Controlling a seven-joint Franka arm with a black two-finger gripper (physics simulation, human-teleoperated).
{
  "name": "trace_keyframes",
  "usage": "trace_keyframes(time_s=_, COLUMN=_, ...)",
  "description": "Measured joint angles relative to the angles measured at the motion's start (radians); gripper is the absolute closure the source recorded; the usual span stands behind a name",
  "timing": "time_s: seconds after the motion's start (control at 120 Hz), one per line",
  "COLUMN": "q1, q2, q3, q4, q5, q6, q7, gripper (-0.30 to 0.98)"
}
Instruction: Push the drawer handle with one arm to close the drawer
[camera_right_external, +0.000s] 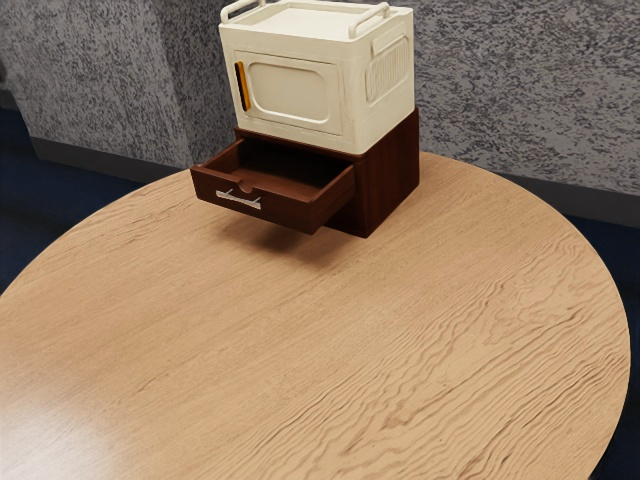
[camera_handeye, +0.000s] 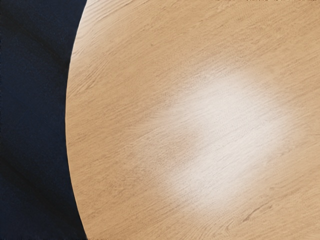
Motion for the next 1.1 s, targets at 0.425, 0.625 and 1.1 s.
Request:
trace_keyframes(time_s=0.425, q1=-0.350, q2=-0.032, q3=-0.013, q4=0.123, q5=-0.003, q6=-0.025, q7=-0.015, gripper=0.02)
trace_keyframes(time_s=0.625, q1=-0.097, q2=-0.599, q3=-0.282, q4=-0.727, q5=-0.001, q6=0.061, q7=-0.021, gripper=0.02)
trace_keyframes(time_s=1.1, q1=-0.103, q2=-0.352, q3=-0.165, q4=-1.041, q5=0.103, q6=0.683, q7=0.126, gripper=0.02)
